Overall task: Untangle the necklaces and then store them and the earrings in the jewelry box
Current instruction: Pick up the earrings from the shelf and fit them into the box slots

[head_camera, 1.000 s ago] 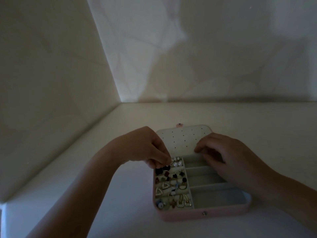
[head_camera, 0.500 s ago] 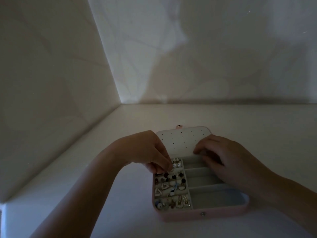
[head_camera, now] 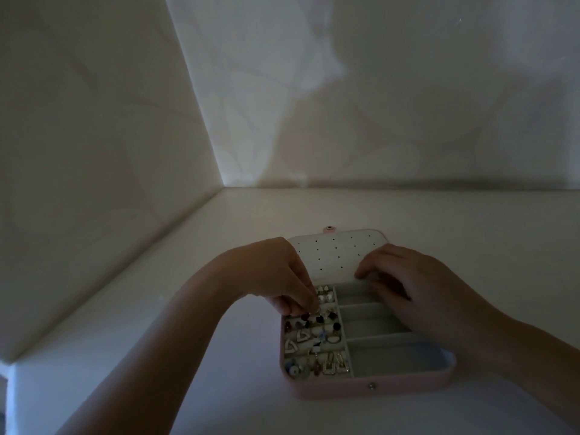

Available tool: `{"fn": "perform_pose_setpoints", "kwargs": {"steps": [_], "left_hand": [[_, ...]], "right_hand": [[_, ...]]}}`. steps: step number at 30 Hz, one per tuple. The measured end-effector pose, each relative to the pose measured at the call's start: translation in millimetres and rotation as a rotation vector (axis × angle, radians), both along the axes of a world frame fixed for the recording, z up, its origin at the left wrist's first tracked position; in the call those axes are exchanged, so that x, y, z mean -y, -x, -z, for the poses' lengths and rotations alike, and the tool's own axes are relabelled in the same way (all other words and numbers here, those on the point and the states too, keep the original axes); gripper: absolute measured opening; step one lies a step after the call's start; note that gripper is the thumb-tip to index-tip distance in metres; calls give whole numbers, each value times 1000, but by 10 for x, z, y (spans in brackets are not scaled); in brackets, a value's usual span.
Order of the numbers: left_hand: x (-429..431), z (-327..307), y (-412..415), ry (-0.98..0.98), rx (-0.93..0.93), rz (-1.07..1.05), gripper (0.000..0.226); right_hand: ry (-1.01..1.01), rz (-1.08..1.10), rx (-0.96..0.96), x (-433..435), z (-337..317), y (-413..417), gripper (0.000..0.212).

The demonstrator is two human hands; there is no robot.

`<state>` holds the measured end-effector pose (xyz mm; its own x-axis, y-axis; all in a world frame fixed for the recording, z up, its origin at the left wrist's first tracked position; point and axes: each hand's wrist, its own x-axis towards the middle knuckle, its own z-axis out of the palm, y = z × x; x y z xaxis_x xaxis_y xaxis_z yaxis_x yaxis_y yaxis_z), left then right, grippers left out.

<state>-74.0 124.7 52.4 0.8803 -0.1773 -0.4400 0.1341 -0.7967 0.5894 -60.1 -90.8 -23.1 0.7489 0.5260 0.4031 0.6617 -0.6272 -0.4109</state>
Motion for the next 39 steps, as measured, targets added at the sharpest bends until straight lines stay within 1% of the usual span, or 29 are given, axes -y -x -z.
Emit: {"fn": "perform_pose_setpoints", "kwargs": {"steps": [6, 14, 23, 30, 32, 34, 36, 39], "left_hand": [[-12, -33, 12, 3, 22, -8, 14], [31, 12, 2, -19, 1, 11, 15], [70, 38, 34, -68, 36, 15, 8], [31, 75, -2, -181, 117, 34, 23], [8, 90, -18, -194, 117, 39, 25], [-10, 111, -31, -194, 120, 43, 26], [-31, 134, -38, -190, 124, 45, 26], [-67, 170, -48, -170, 108, 37, 26]], "right_hand": [[8, 3, 4, 3, -3, 10, 22], [14, 15, -11, -4, -22, 14, 22], [23, 14, -25, -8, -39, 28, 23], [1, 1, -5, 6, -12, 5, 23], [-35, -11, -7, 16, -36, 2, 25], [-123, 0, -34, 58, -86, -24, 26], [-209, 59, -72, 152, -166, -94, 25], [-258, 213, -111, 395, -278, -272, 25]]}}
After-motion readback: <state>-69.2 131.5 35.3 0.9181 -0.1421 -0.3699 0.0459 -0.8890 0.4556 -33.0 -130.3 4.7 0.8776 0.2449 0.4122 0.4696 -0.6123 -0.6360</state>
